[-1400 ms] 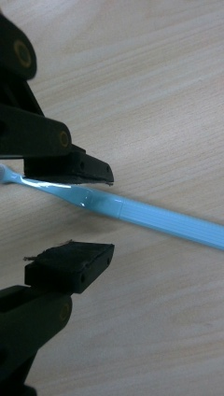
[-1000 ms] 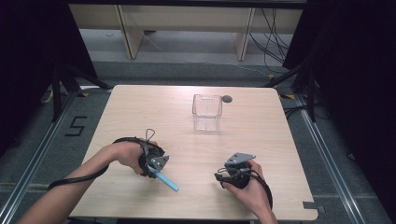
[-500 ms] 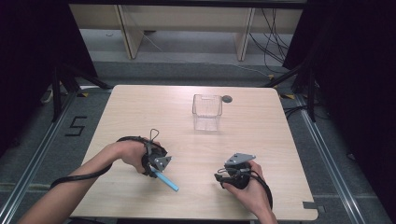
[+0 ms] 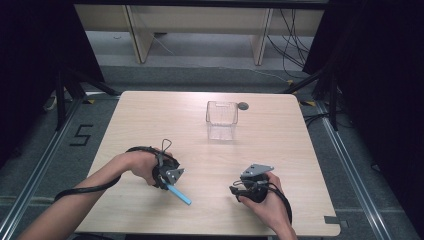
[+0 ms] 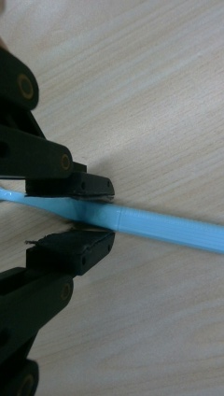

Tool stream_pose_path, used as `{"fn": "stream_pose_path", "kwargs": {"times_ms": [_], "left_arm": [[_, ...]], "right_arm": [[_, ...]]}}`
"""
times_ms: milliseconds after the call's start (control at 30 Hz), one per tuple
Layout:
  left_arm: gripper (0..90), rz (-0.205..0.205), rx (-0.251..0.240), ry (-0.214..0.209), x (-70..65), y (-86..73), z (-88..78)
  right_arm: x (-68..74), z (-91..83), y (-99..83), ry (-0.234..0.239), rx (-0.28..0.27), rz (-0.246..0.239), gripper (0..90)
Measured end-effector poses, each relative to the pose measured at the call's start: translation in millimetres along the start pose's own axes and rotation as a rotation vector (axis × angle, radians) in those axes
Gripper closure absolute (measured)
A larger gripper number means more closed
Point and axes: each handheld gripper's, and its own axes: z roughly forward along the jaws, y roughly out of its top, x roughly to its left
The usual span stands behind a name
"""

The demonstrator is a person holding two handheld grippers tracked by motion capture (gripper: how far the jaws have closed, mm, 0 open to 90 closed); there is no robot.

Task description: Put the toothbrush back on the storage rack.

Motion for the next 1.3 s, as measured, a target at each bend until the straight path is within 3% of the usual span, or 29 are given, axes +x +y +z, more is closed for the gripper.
{"fn": "stream_pose_path", "kwargs": {"times_ms": [200, 233, 300, 367, 400, 667, 767, 833, 867, 967, 1000, 1033, 1100, 1200, 1300], "left_arm": [[73.4, 0.026, 0.035, -0.005, -0.8, 3.8, -0.5], [73.9, 0.03, 0.039, -0.002, -1.0, 4.4, 0.0], [74.8, 0.041, 0.056, -0.003, -1.6, 6.7, -0.1], [75.8, 0.047, 0.062, -0.001, -1.8, 7.5, -0.1], [76.3, 0.056, 0.07, 0.001, -2.3, 8.6, 0.0], [78.0, 0.042, 0.074, 0.003, -2.8, 9.8, 0.1], [78.1, 0.037, 0.068, 0.003, -2.8, 9.4, 0.0], [78.1, 0.03, 0.059, 0.003, -2.9, 9.3, -0.6], [78.2, 0.026, 0.05, 0.005, -3.1, 9.7, -1.8], [78.2, 0.022, 0.043, 0.006, -3.7, 10.5, -3.4], [78.2, 0.022, 0.039, 0.006, -3.9, 11.1, -4.6], [78.2, 0.019, 0.036, 0.012, -4.7, 12.2, -6.6], [78.2, 0.015, 0.034, 0.012, -5.1, 12.9, -7.8], [78.2, 0.011, 0.023, 0.023, -5.6, 15.8, -12.4], [78.2, 0.01, 0.017, 0.028, -5.8, 17.3, -13.9]], "right_arm": [[2.5, 1.0, -0.1, 0.004, -0.005, 0.028, 45.3], [0.4, 1.7, 0.3, 0.003, -0.015, -0.007, 45.3], [2.2, 1.2, 0.1, 0.003, -0.012, 0.016, 45.3], [1.2, 1.6, -0.3, -0.002, -0.016, -0.001, 45.3], [1.3, -0.3, -0.1, 0.004, 0.007, 0.01, 45.3], [0.8, 1.8, -0.7, 0.003, -0.012, 0.008, 45.3], [0.9, 0.2, 2.0, 0.012, 0.008, -0.002, 45.4], [3.1, -0.3, 4.6, 0.024, 0.007, 0.002, 45.4], [4.8, 1.1, 8.6, 0.038, -0.012, -0.022, 45.4], [7.3, -0.3, 13.5, 0.057, 0.003, -0.03, 45.5], [7.4, 1.2, 16.1, 0.064, -0.007, -0.067, 45.6], [12.2, 4.3, 21.5, 0.085, -0.026, -0.082, 45.8], [14.5, 3.2, 23.9, 0.093, -0.007, -0.074, 45.9], [26.5, 9.9, 34.9, 0.156, -0.012, -0.109, 46.3], [34.7, 14.3, 40.9, 0.181, -0.009, -0.125, 46.7]]}}
